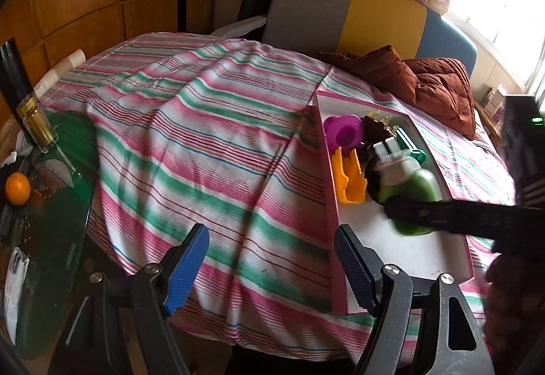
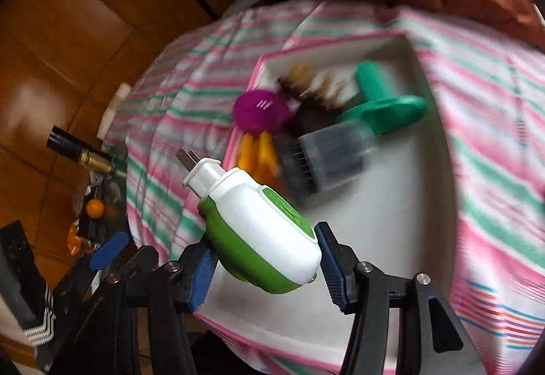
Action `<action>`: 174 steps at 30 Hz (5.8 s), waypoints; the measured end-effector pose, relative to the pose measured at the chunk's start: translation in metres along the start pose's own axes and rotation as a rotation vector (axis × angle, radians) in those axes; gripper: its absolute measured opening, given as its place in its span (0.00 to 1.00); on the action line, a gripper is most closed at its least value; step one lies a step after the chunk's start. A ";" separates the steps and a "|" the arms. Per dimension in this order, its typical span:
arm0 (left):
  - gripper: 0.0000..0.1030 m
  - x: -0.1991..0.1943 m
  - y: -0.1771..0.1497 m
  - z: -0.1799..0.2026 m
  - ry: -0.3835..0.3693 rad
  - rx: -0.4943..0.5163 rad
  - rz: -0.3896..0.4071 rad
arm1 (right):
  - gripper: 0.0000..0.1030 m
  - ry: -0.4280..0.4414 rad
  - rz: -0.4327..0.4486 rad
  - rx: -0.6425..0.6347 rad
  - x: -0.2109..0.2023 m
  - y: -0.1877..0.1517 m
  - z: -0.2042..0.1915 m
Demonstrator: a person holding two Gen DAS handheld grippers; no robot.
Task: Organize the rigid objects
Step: 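Carry the white-green bottle into the tray and open the right gripper, then grasp the purple oval soap with the left gripper while the right moves over the red cylinder, then lift the purple soap with the left gripper while the right positions around the red cylinder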
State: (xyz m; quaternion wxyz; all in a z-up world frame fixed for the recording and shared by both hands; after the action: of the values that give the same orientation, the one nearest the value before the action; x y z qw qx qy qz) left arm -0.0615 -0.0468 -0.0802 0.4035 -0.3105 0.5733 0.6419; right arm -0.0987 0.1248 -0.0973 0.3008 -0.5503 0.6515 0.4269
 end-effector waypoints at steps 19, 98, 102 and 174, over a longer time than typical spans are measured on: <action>0.74 -0.001 0.002 -0.013 0.007 -0.031 0.007 | 0.58 0.022 -0.037 -0.054 0.009 -0.017 -0.022; 0.83 0.037 -0.009 0.312 -0.240 0.604 -0.115 | 0.58 -0.340 0.507 0.876 -0.231 -0.097 0.348; 0.90 0.055 -0.007 0.347 -0.260 0.666 -0.126 | 0.58 -0.314 0.502 0.880 -0.229 -0.097 0.349; 0.85 0.040 -0.062 0.309 -0.410 0.675 -0.177 | 0.74 -0.487 0.173 0.674 -0.162 -0.067 0.336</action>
State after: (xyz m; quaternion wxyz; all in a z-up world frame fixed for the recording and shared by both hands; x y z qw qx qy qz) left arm -0.0069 0.2657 -0.0985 0.6426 -0.0743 0.6306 0.4288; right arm -0.0255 0.4956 -0.1255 0.5723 -0.2474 0.7082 0.3311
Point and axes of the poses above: each gripper's, at about its wrist camera, not at the fingertips, and x roughly the way its jaws point, z to its right, y to its top, the point moved 5 cm from there along x, roughly the way its jaws point, and after that the axes turned 9 degrees about -z, right-handed, at the moved point
